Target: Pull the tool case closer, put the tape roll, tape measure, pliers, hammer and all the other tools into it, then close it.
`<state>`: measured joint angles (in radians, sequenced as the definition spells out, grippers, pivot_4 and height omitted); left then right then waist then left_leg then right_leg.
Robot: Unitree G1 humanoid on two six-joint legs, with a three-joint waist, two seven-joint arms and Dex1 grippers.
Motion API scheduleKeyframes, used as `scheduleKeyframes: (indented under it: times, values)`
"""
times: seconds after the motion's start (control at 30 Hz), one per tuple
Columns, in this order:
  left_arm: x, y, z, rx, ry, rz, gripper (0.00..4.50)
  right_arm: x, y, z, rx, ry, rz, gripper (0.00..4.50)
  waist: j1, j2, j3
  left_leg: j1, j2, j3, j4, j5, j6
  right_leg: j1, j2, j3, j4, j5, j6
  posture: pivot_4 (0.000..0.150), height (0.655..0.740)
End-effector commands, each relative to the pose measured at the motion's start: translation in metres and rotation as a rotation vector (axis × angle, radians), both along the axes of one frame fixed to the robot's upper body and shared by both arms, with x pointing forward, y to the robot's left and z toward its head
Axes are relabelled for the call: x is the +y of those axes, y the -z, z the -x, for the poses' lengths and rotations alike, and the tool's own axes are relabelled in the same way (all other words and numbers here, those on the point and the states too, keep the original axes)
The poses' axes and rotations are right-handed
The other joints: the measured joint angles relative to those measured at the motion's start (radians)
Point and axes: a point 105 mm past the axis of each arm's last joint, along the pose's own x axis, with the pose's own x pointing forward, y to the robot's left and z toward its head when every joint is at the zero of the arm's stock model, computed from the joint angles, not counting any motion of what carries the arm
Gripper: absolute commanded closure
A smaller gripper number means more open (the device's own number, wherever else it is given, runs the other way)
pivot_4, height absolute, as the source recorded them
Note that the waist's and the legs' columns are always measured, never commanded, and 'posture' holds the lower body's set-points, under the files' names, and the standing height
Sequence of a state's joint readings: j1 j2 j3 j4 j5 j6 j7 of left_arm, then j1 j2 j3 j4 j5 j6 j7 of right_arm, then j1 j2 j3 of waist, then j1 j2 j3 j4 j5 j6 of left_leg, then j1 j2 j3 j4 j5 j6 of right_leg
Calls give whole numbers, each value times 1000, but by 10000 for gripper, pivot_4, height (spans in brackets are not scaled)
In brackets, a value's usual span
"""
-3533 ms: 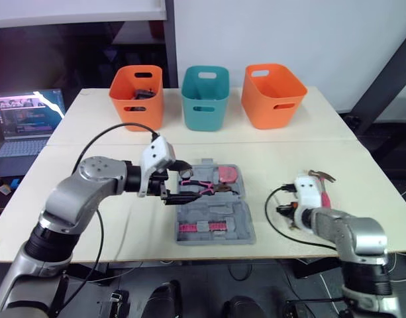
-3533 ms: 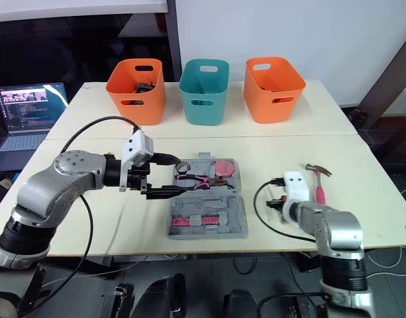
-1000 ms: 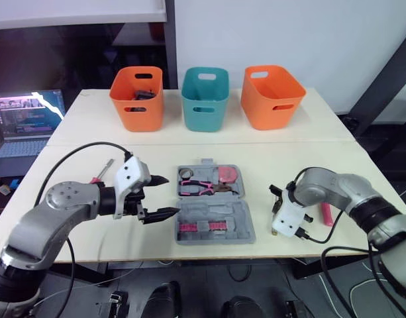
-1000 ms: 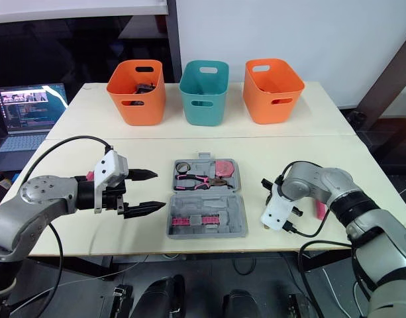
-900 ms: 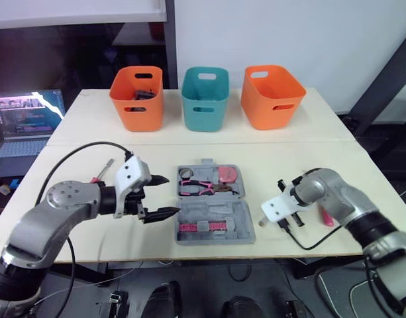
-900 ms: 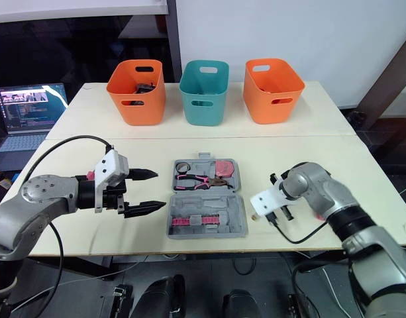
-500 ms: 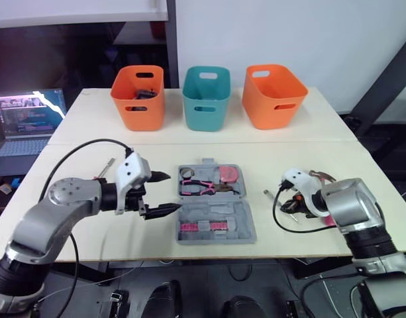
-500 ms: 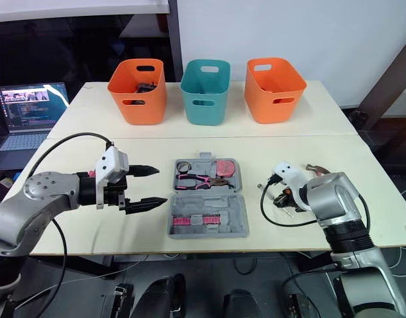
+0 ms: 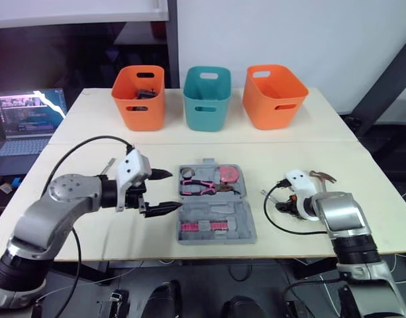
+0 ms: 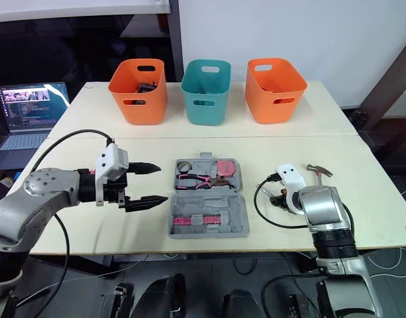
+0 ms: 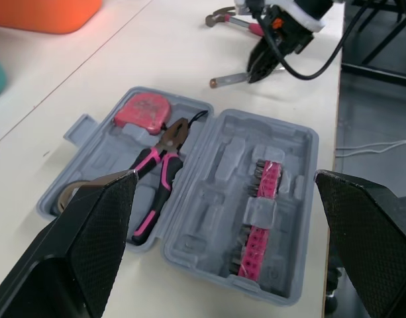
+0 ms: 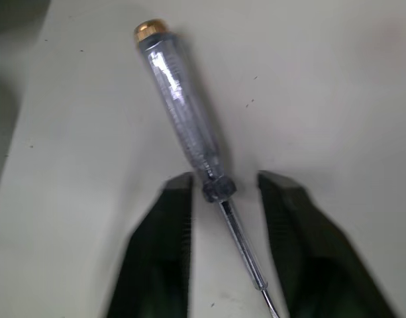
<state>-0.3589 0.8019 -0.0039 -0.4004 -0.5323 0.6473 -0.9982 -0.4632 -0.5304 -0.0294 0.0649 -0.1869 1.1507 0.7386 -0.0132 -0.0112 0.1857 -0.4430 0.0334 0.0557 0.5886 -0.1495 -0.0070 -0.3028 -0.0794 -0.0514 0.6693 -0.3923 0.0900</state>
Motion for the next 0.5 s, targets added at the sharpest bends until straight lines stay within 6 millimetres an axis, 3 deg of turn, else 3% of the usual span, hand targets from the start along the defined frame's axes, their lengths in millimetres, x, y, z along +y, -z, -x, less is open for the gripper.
scheduleKeyframes:
  times: [0.03,0.07,0.1,0.37,0.5]
  values:
    - [-2,-7,0,-33,25,4,0,1,-10,1,-61,-48,26,7037,1,0,0,0,0,0,0,0,0,0,0,0,0,0,0,1500,7400]
    - [-2,-7,0,-33,27,3,0,0,-13,1,-75,-58,35,2169,0,0,0,0,0,0,0,0,0,0,0,0,0,0,0,1500,7400]
    - [-2,-7,0,-32,31,2,0,0,-19,3,-93,-81,48,383,1,0,0,0,0,0,-1,0,0,-1,0,0,0,0,0,1500,7400]
    - [-4,-7,0,-27,66,25,0,20,-65,13,-341,-256,-14,383,0,1,0,-1,1,0,-2,0,0,-2,0,1,0,0,0,1500,7400]
    - [0,-4,2,-16,80,35,0,17,-56,31,-411,-392,111,383,10,0,0,-1,0,0,-4,0,0,-1,0,1,-3,0,0,1500,7400]
